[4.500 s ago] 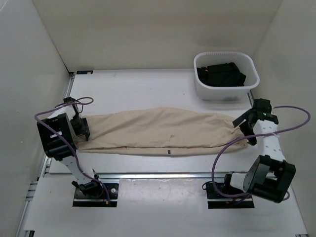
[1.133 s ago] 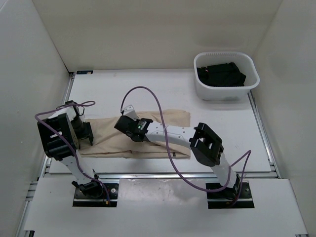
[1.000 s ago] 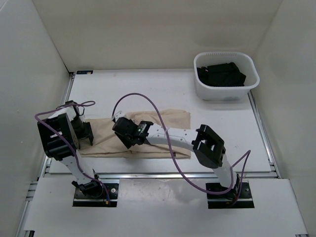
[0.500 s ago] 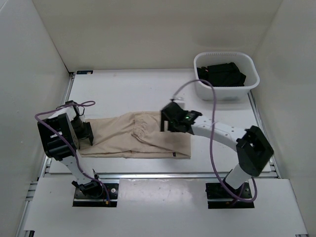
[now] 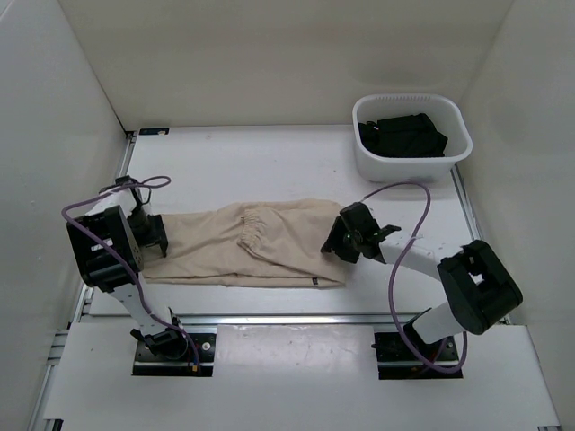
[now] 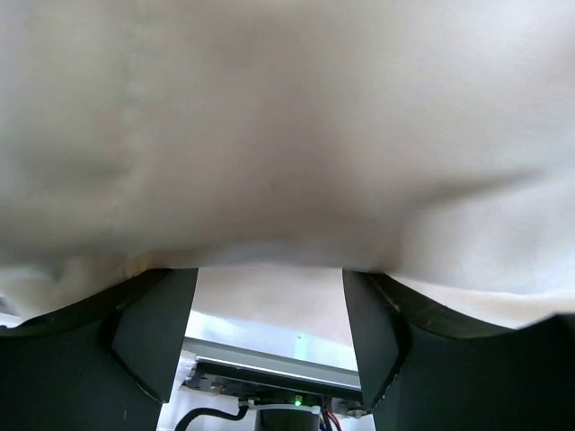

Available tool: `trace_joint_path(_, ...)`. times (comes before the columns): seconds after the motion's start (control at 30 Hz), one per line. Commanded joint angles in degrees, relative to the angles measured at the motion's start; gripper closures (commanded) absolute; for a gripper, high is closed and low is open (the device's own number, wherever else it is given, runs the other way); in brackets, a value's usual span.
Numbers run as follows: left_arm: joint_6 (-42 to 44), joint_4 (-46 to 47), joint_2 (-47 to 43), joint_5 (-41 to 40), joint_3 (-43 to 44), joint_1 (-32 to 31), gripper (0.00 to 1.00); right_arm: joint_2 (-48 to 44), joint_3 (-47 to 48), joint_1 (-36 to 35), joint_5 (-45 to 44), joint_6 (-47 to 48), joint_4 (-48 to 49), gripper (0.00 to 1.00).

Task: Fold and stack the trousers
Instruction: Fold the trousers

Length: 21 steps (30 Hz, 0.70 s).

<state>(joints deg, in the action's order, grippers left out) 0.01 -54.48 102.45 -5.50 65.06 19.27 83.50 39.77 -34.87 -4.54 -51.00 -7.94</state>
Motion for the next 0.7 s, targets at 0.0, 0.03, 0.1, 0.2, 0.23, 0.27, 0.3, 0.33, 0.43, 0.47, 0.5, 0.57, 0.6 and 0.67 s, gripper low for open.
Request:
trace_joint_path(0.0,0.0,-1.1,-4.2,2.8,4.5,-0.4,0.23,3.3,-5.3,1.1,7.4,-6.3,4.7,0.49)
trace_joint_path(0.03,0.0,-1.7,-5.1,3.4,5.2,-0.4,0.23,3.3,-6.7,1.6,8.0,-7.3,5.6,0.62)
trace_joint_path(0.1,0.0,-4.5,-5.6,5.2,7.8,-0.4,0.22,1.9,-11.0,4.4,9.4,-10.2,7.1,0.94)
trace_joint_path(0.2,0.0,-7.7,-6.1,6.7,10.2,-0.4,0.21,-5.0,-17.3,11.1,12.4,-12.0,7.9,1.00)
trace_joint_path(0.23,0.0,-8.4,-6.1,7.5,11.5,-0.4,0.21,-8.2,-18.8,13.3,12.4,-12.0,5.6,1.00)
trace_joint_path(0.27,0.0,-8.9,-6.6,7.5,12.2,-0.4,0.19,-11.8,-19.6,18.3,12.4,-11.1,2.3,1.00)
trace_joint_path(0.3,0.0,-9.4,-6.7,8.3,12.9,-0.4,0.19,-20.1,-19.6,21.1,11.8,-7.7,-2.3,1.00)
trace_joint_path(0.33,0.0,-10.5,-7.3,9.2,14.2,-0.4,0.19,-24.5,-17.5,26.3,9.3,-5.3,-13.2,1.00)
trace_joint_path(0.43,0.0,-11.6,-7.9,10.7,15.9,-0.4,0.18,-38.0,-9.2,34.9,3.1,7.1,-29.4,1.00)
trace_joint_path(0.47,0.0,-11.6,-7.9,10.7,15.9,-0.4,0.16,-40.0,-1.3,36.2,1.3,10.3,-38.1,1.00)
trace_joint_path(0.5,0.0,-11.6,-7.9,10.7,15.9,-0.4,0.16,-40.0,3.1,37.0,-1.8,16.0,-42.1,1.00)
trace_joint_path(0.57,0.0,-11.6,-7.9,10.7,15.2,-0.4,0.16,-35.9,11.7,37.0,-3.2,20.1,-51.6,1.00)
trace_joint_path(0.6,0.0,-11.6,-7.9,10.7,15.2,-0.4,0.16,-34.2,18.9,35.8,-3.2,21.2,-53.9,1.00)
trace_joint_path(0.67,0.0,-11.6,-7.9,11.2,14.1,-0.4,0.16,-30.1,24.0,29.8,-4.8,21.2,-56.1,1.00)
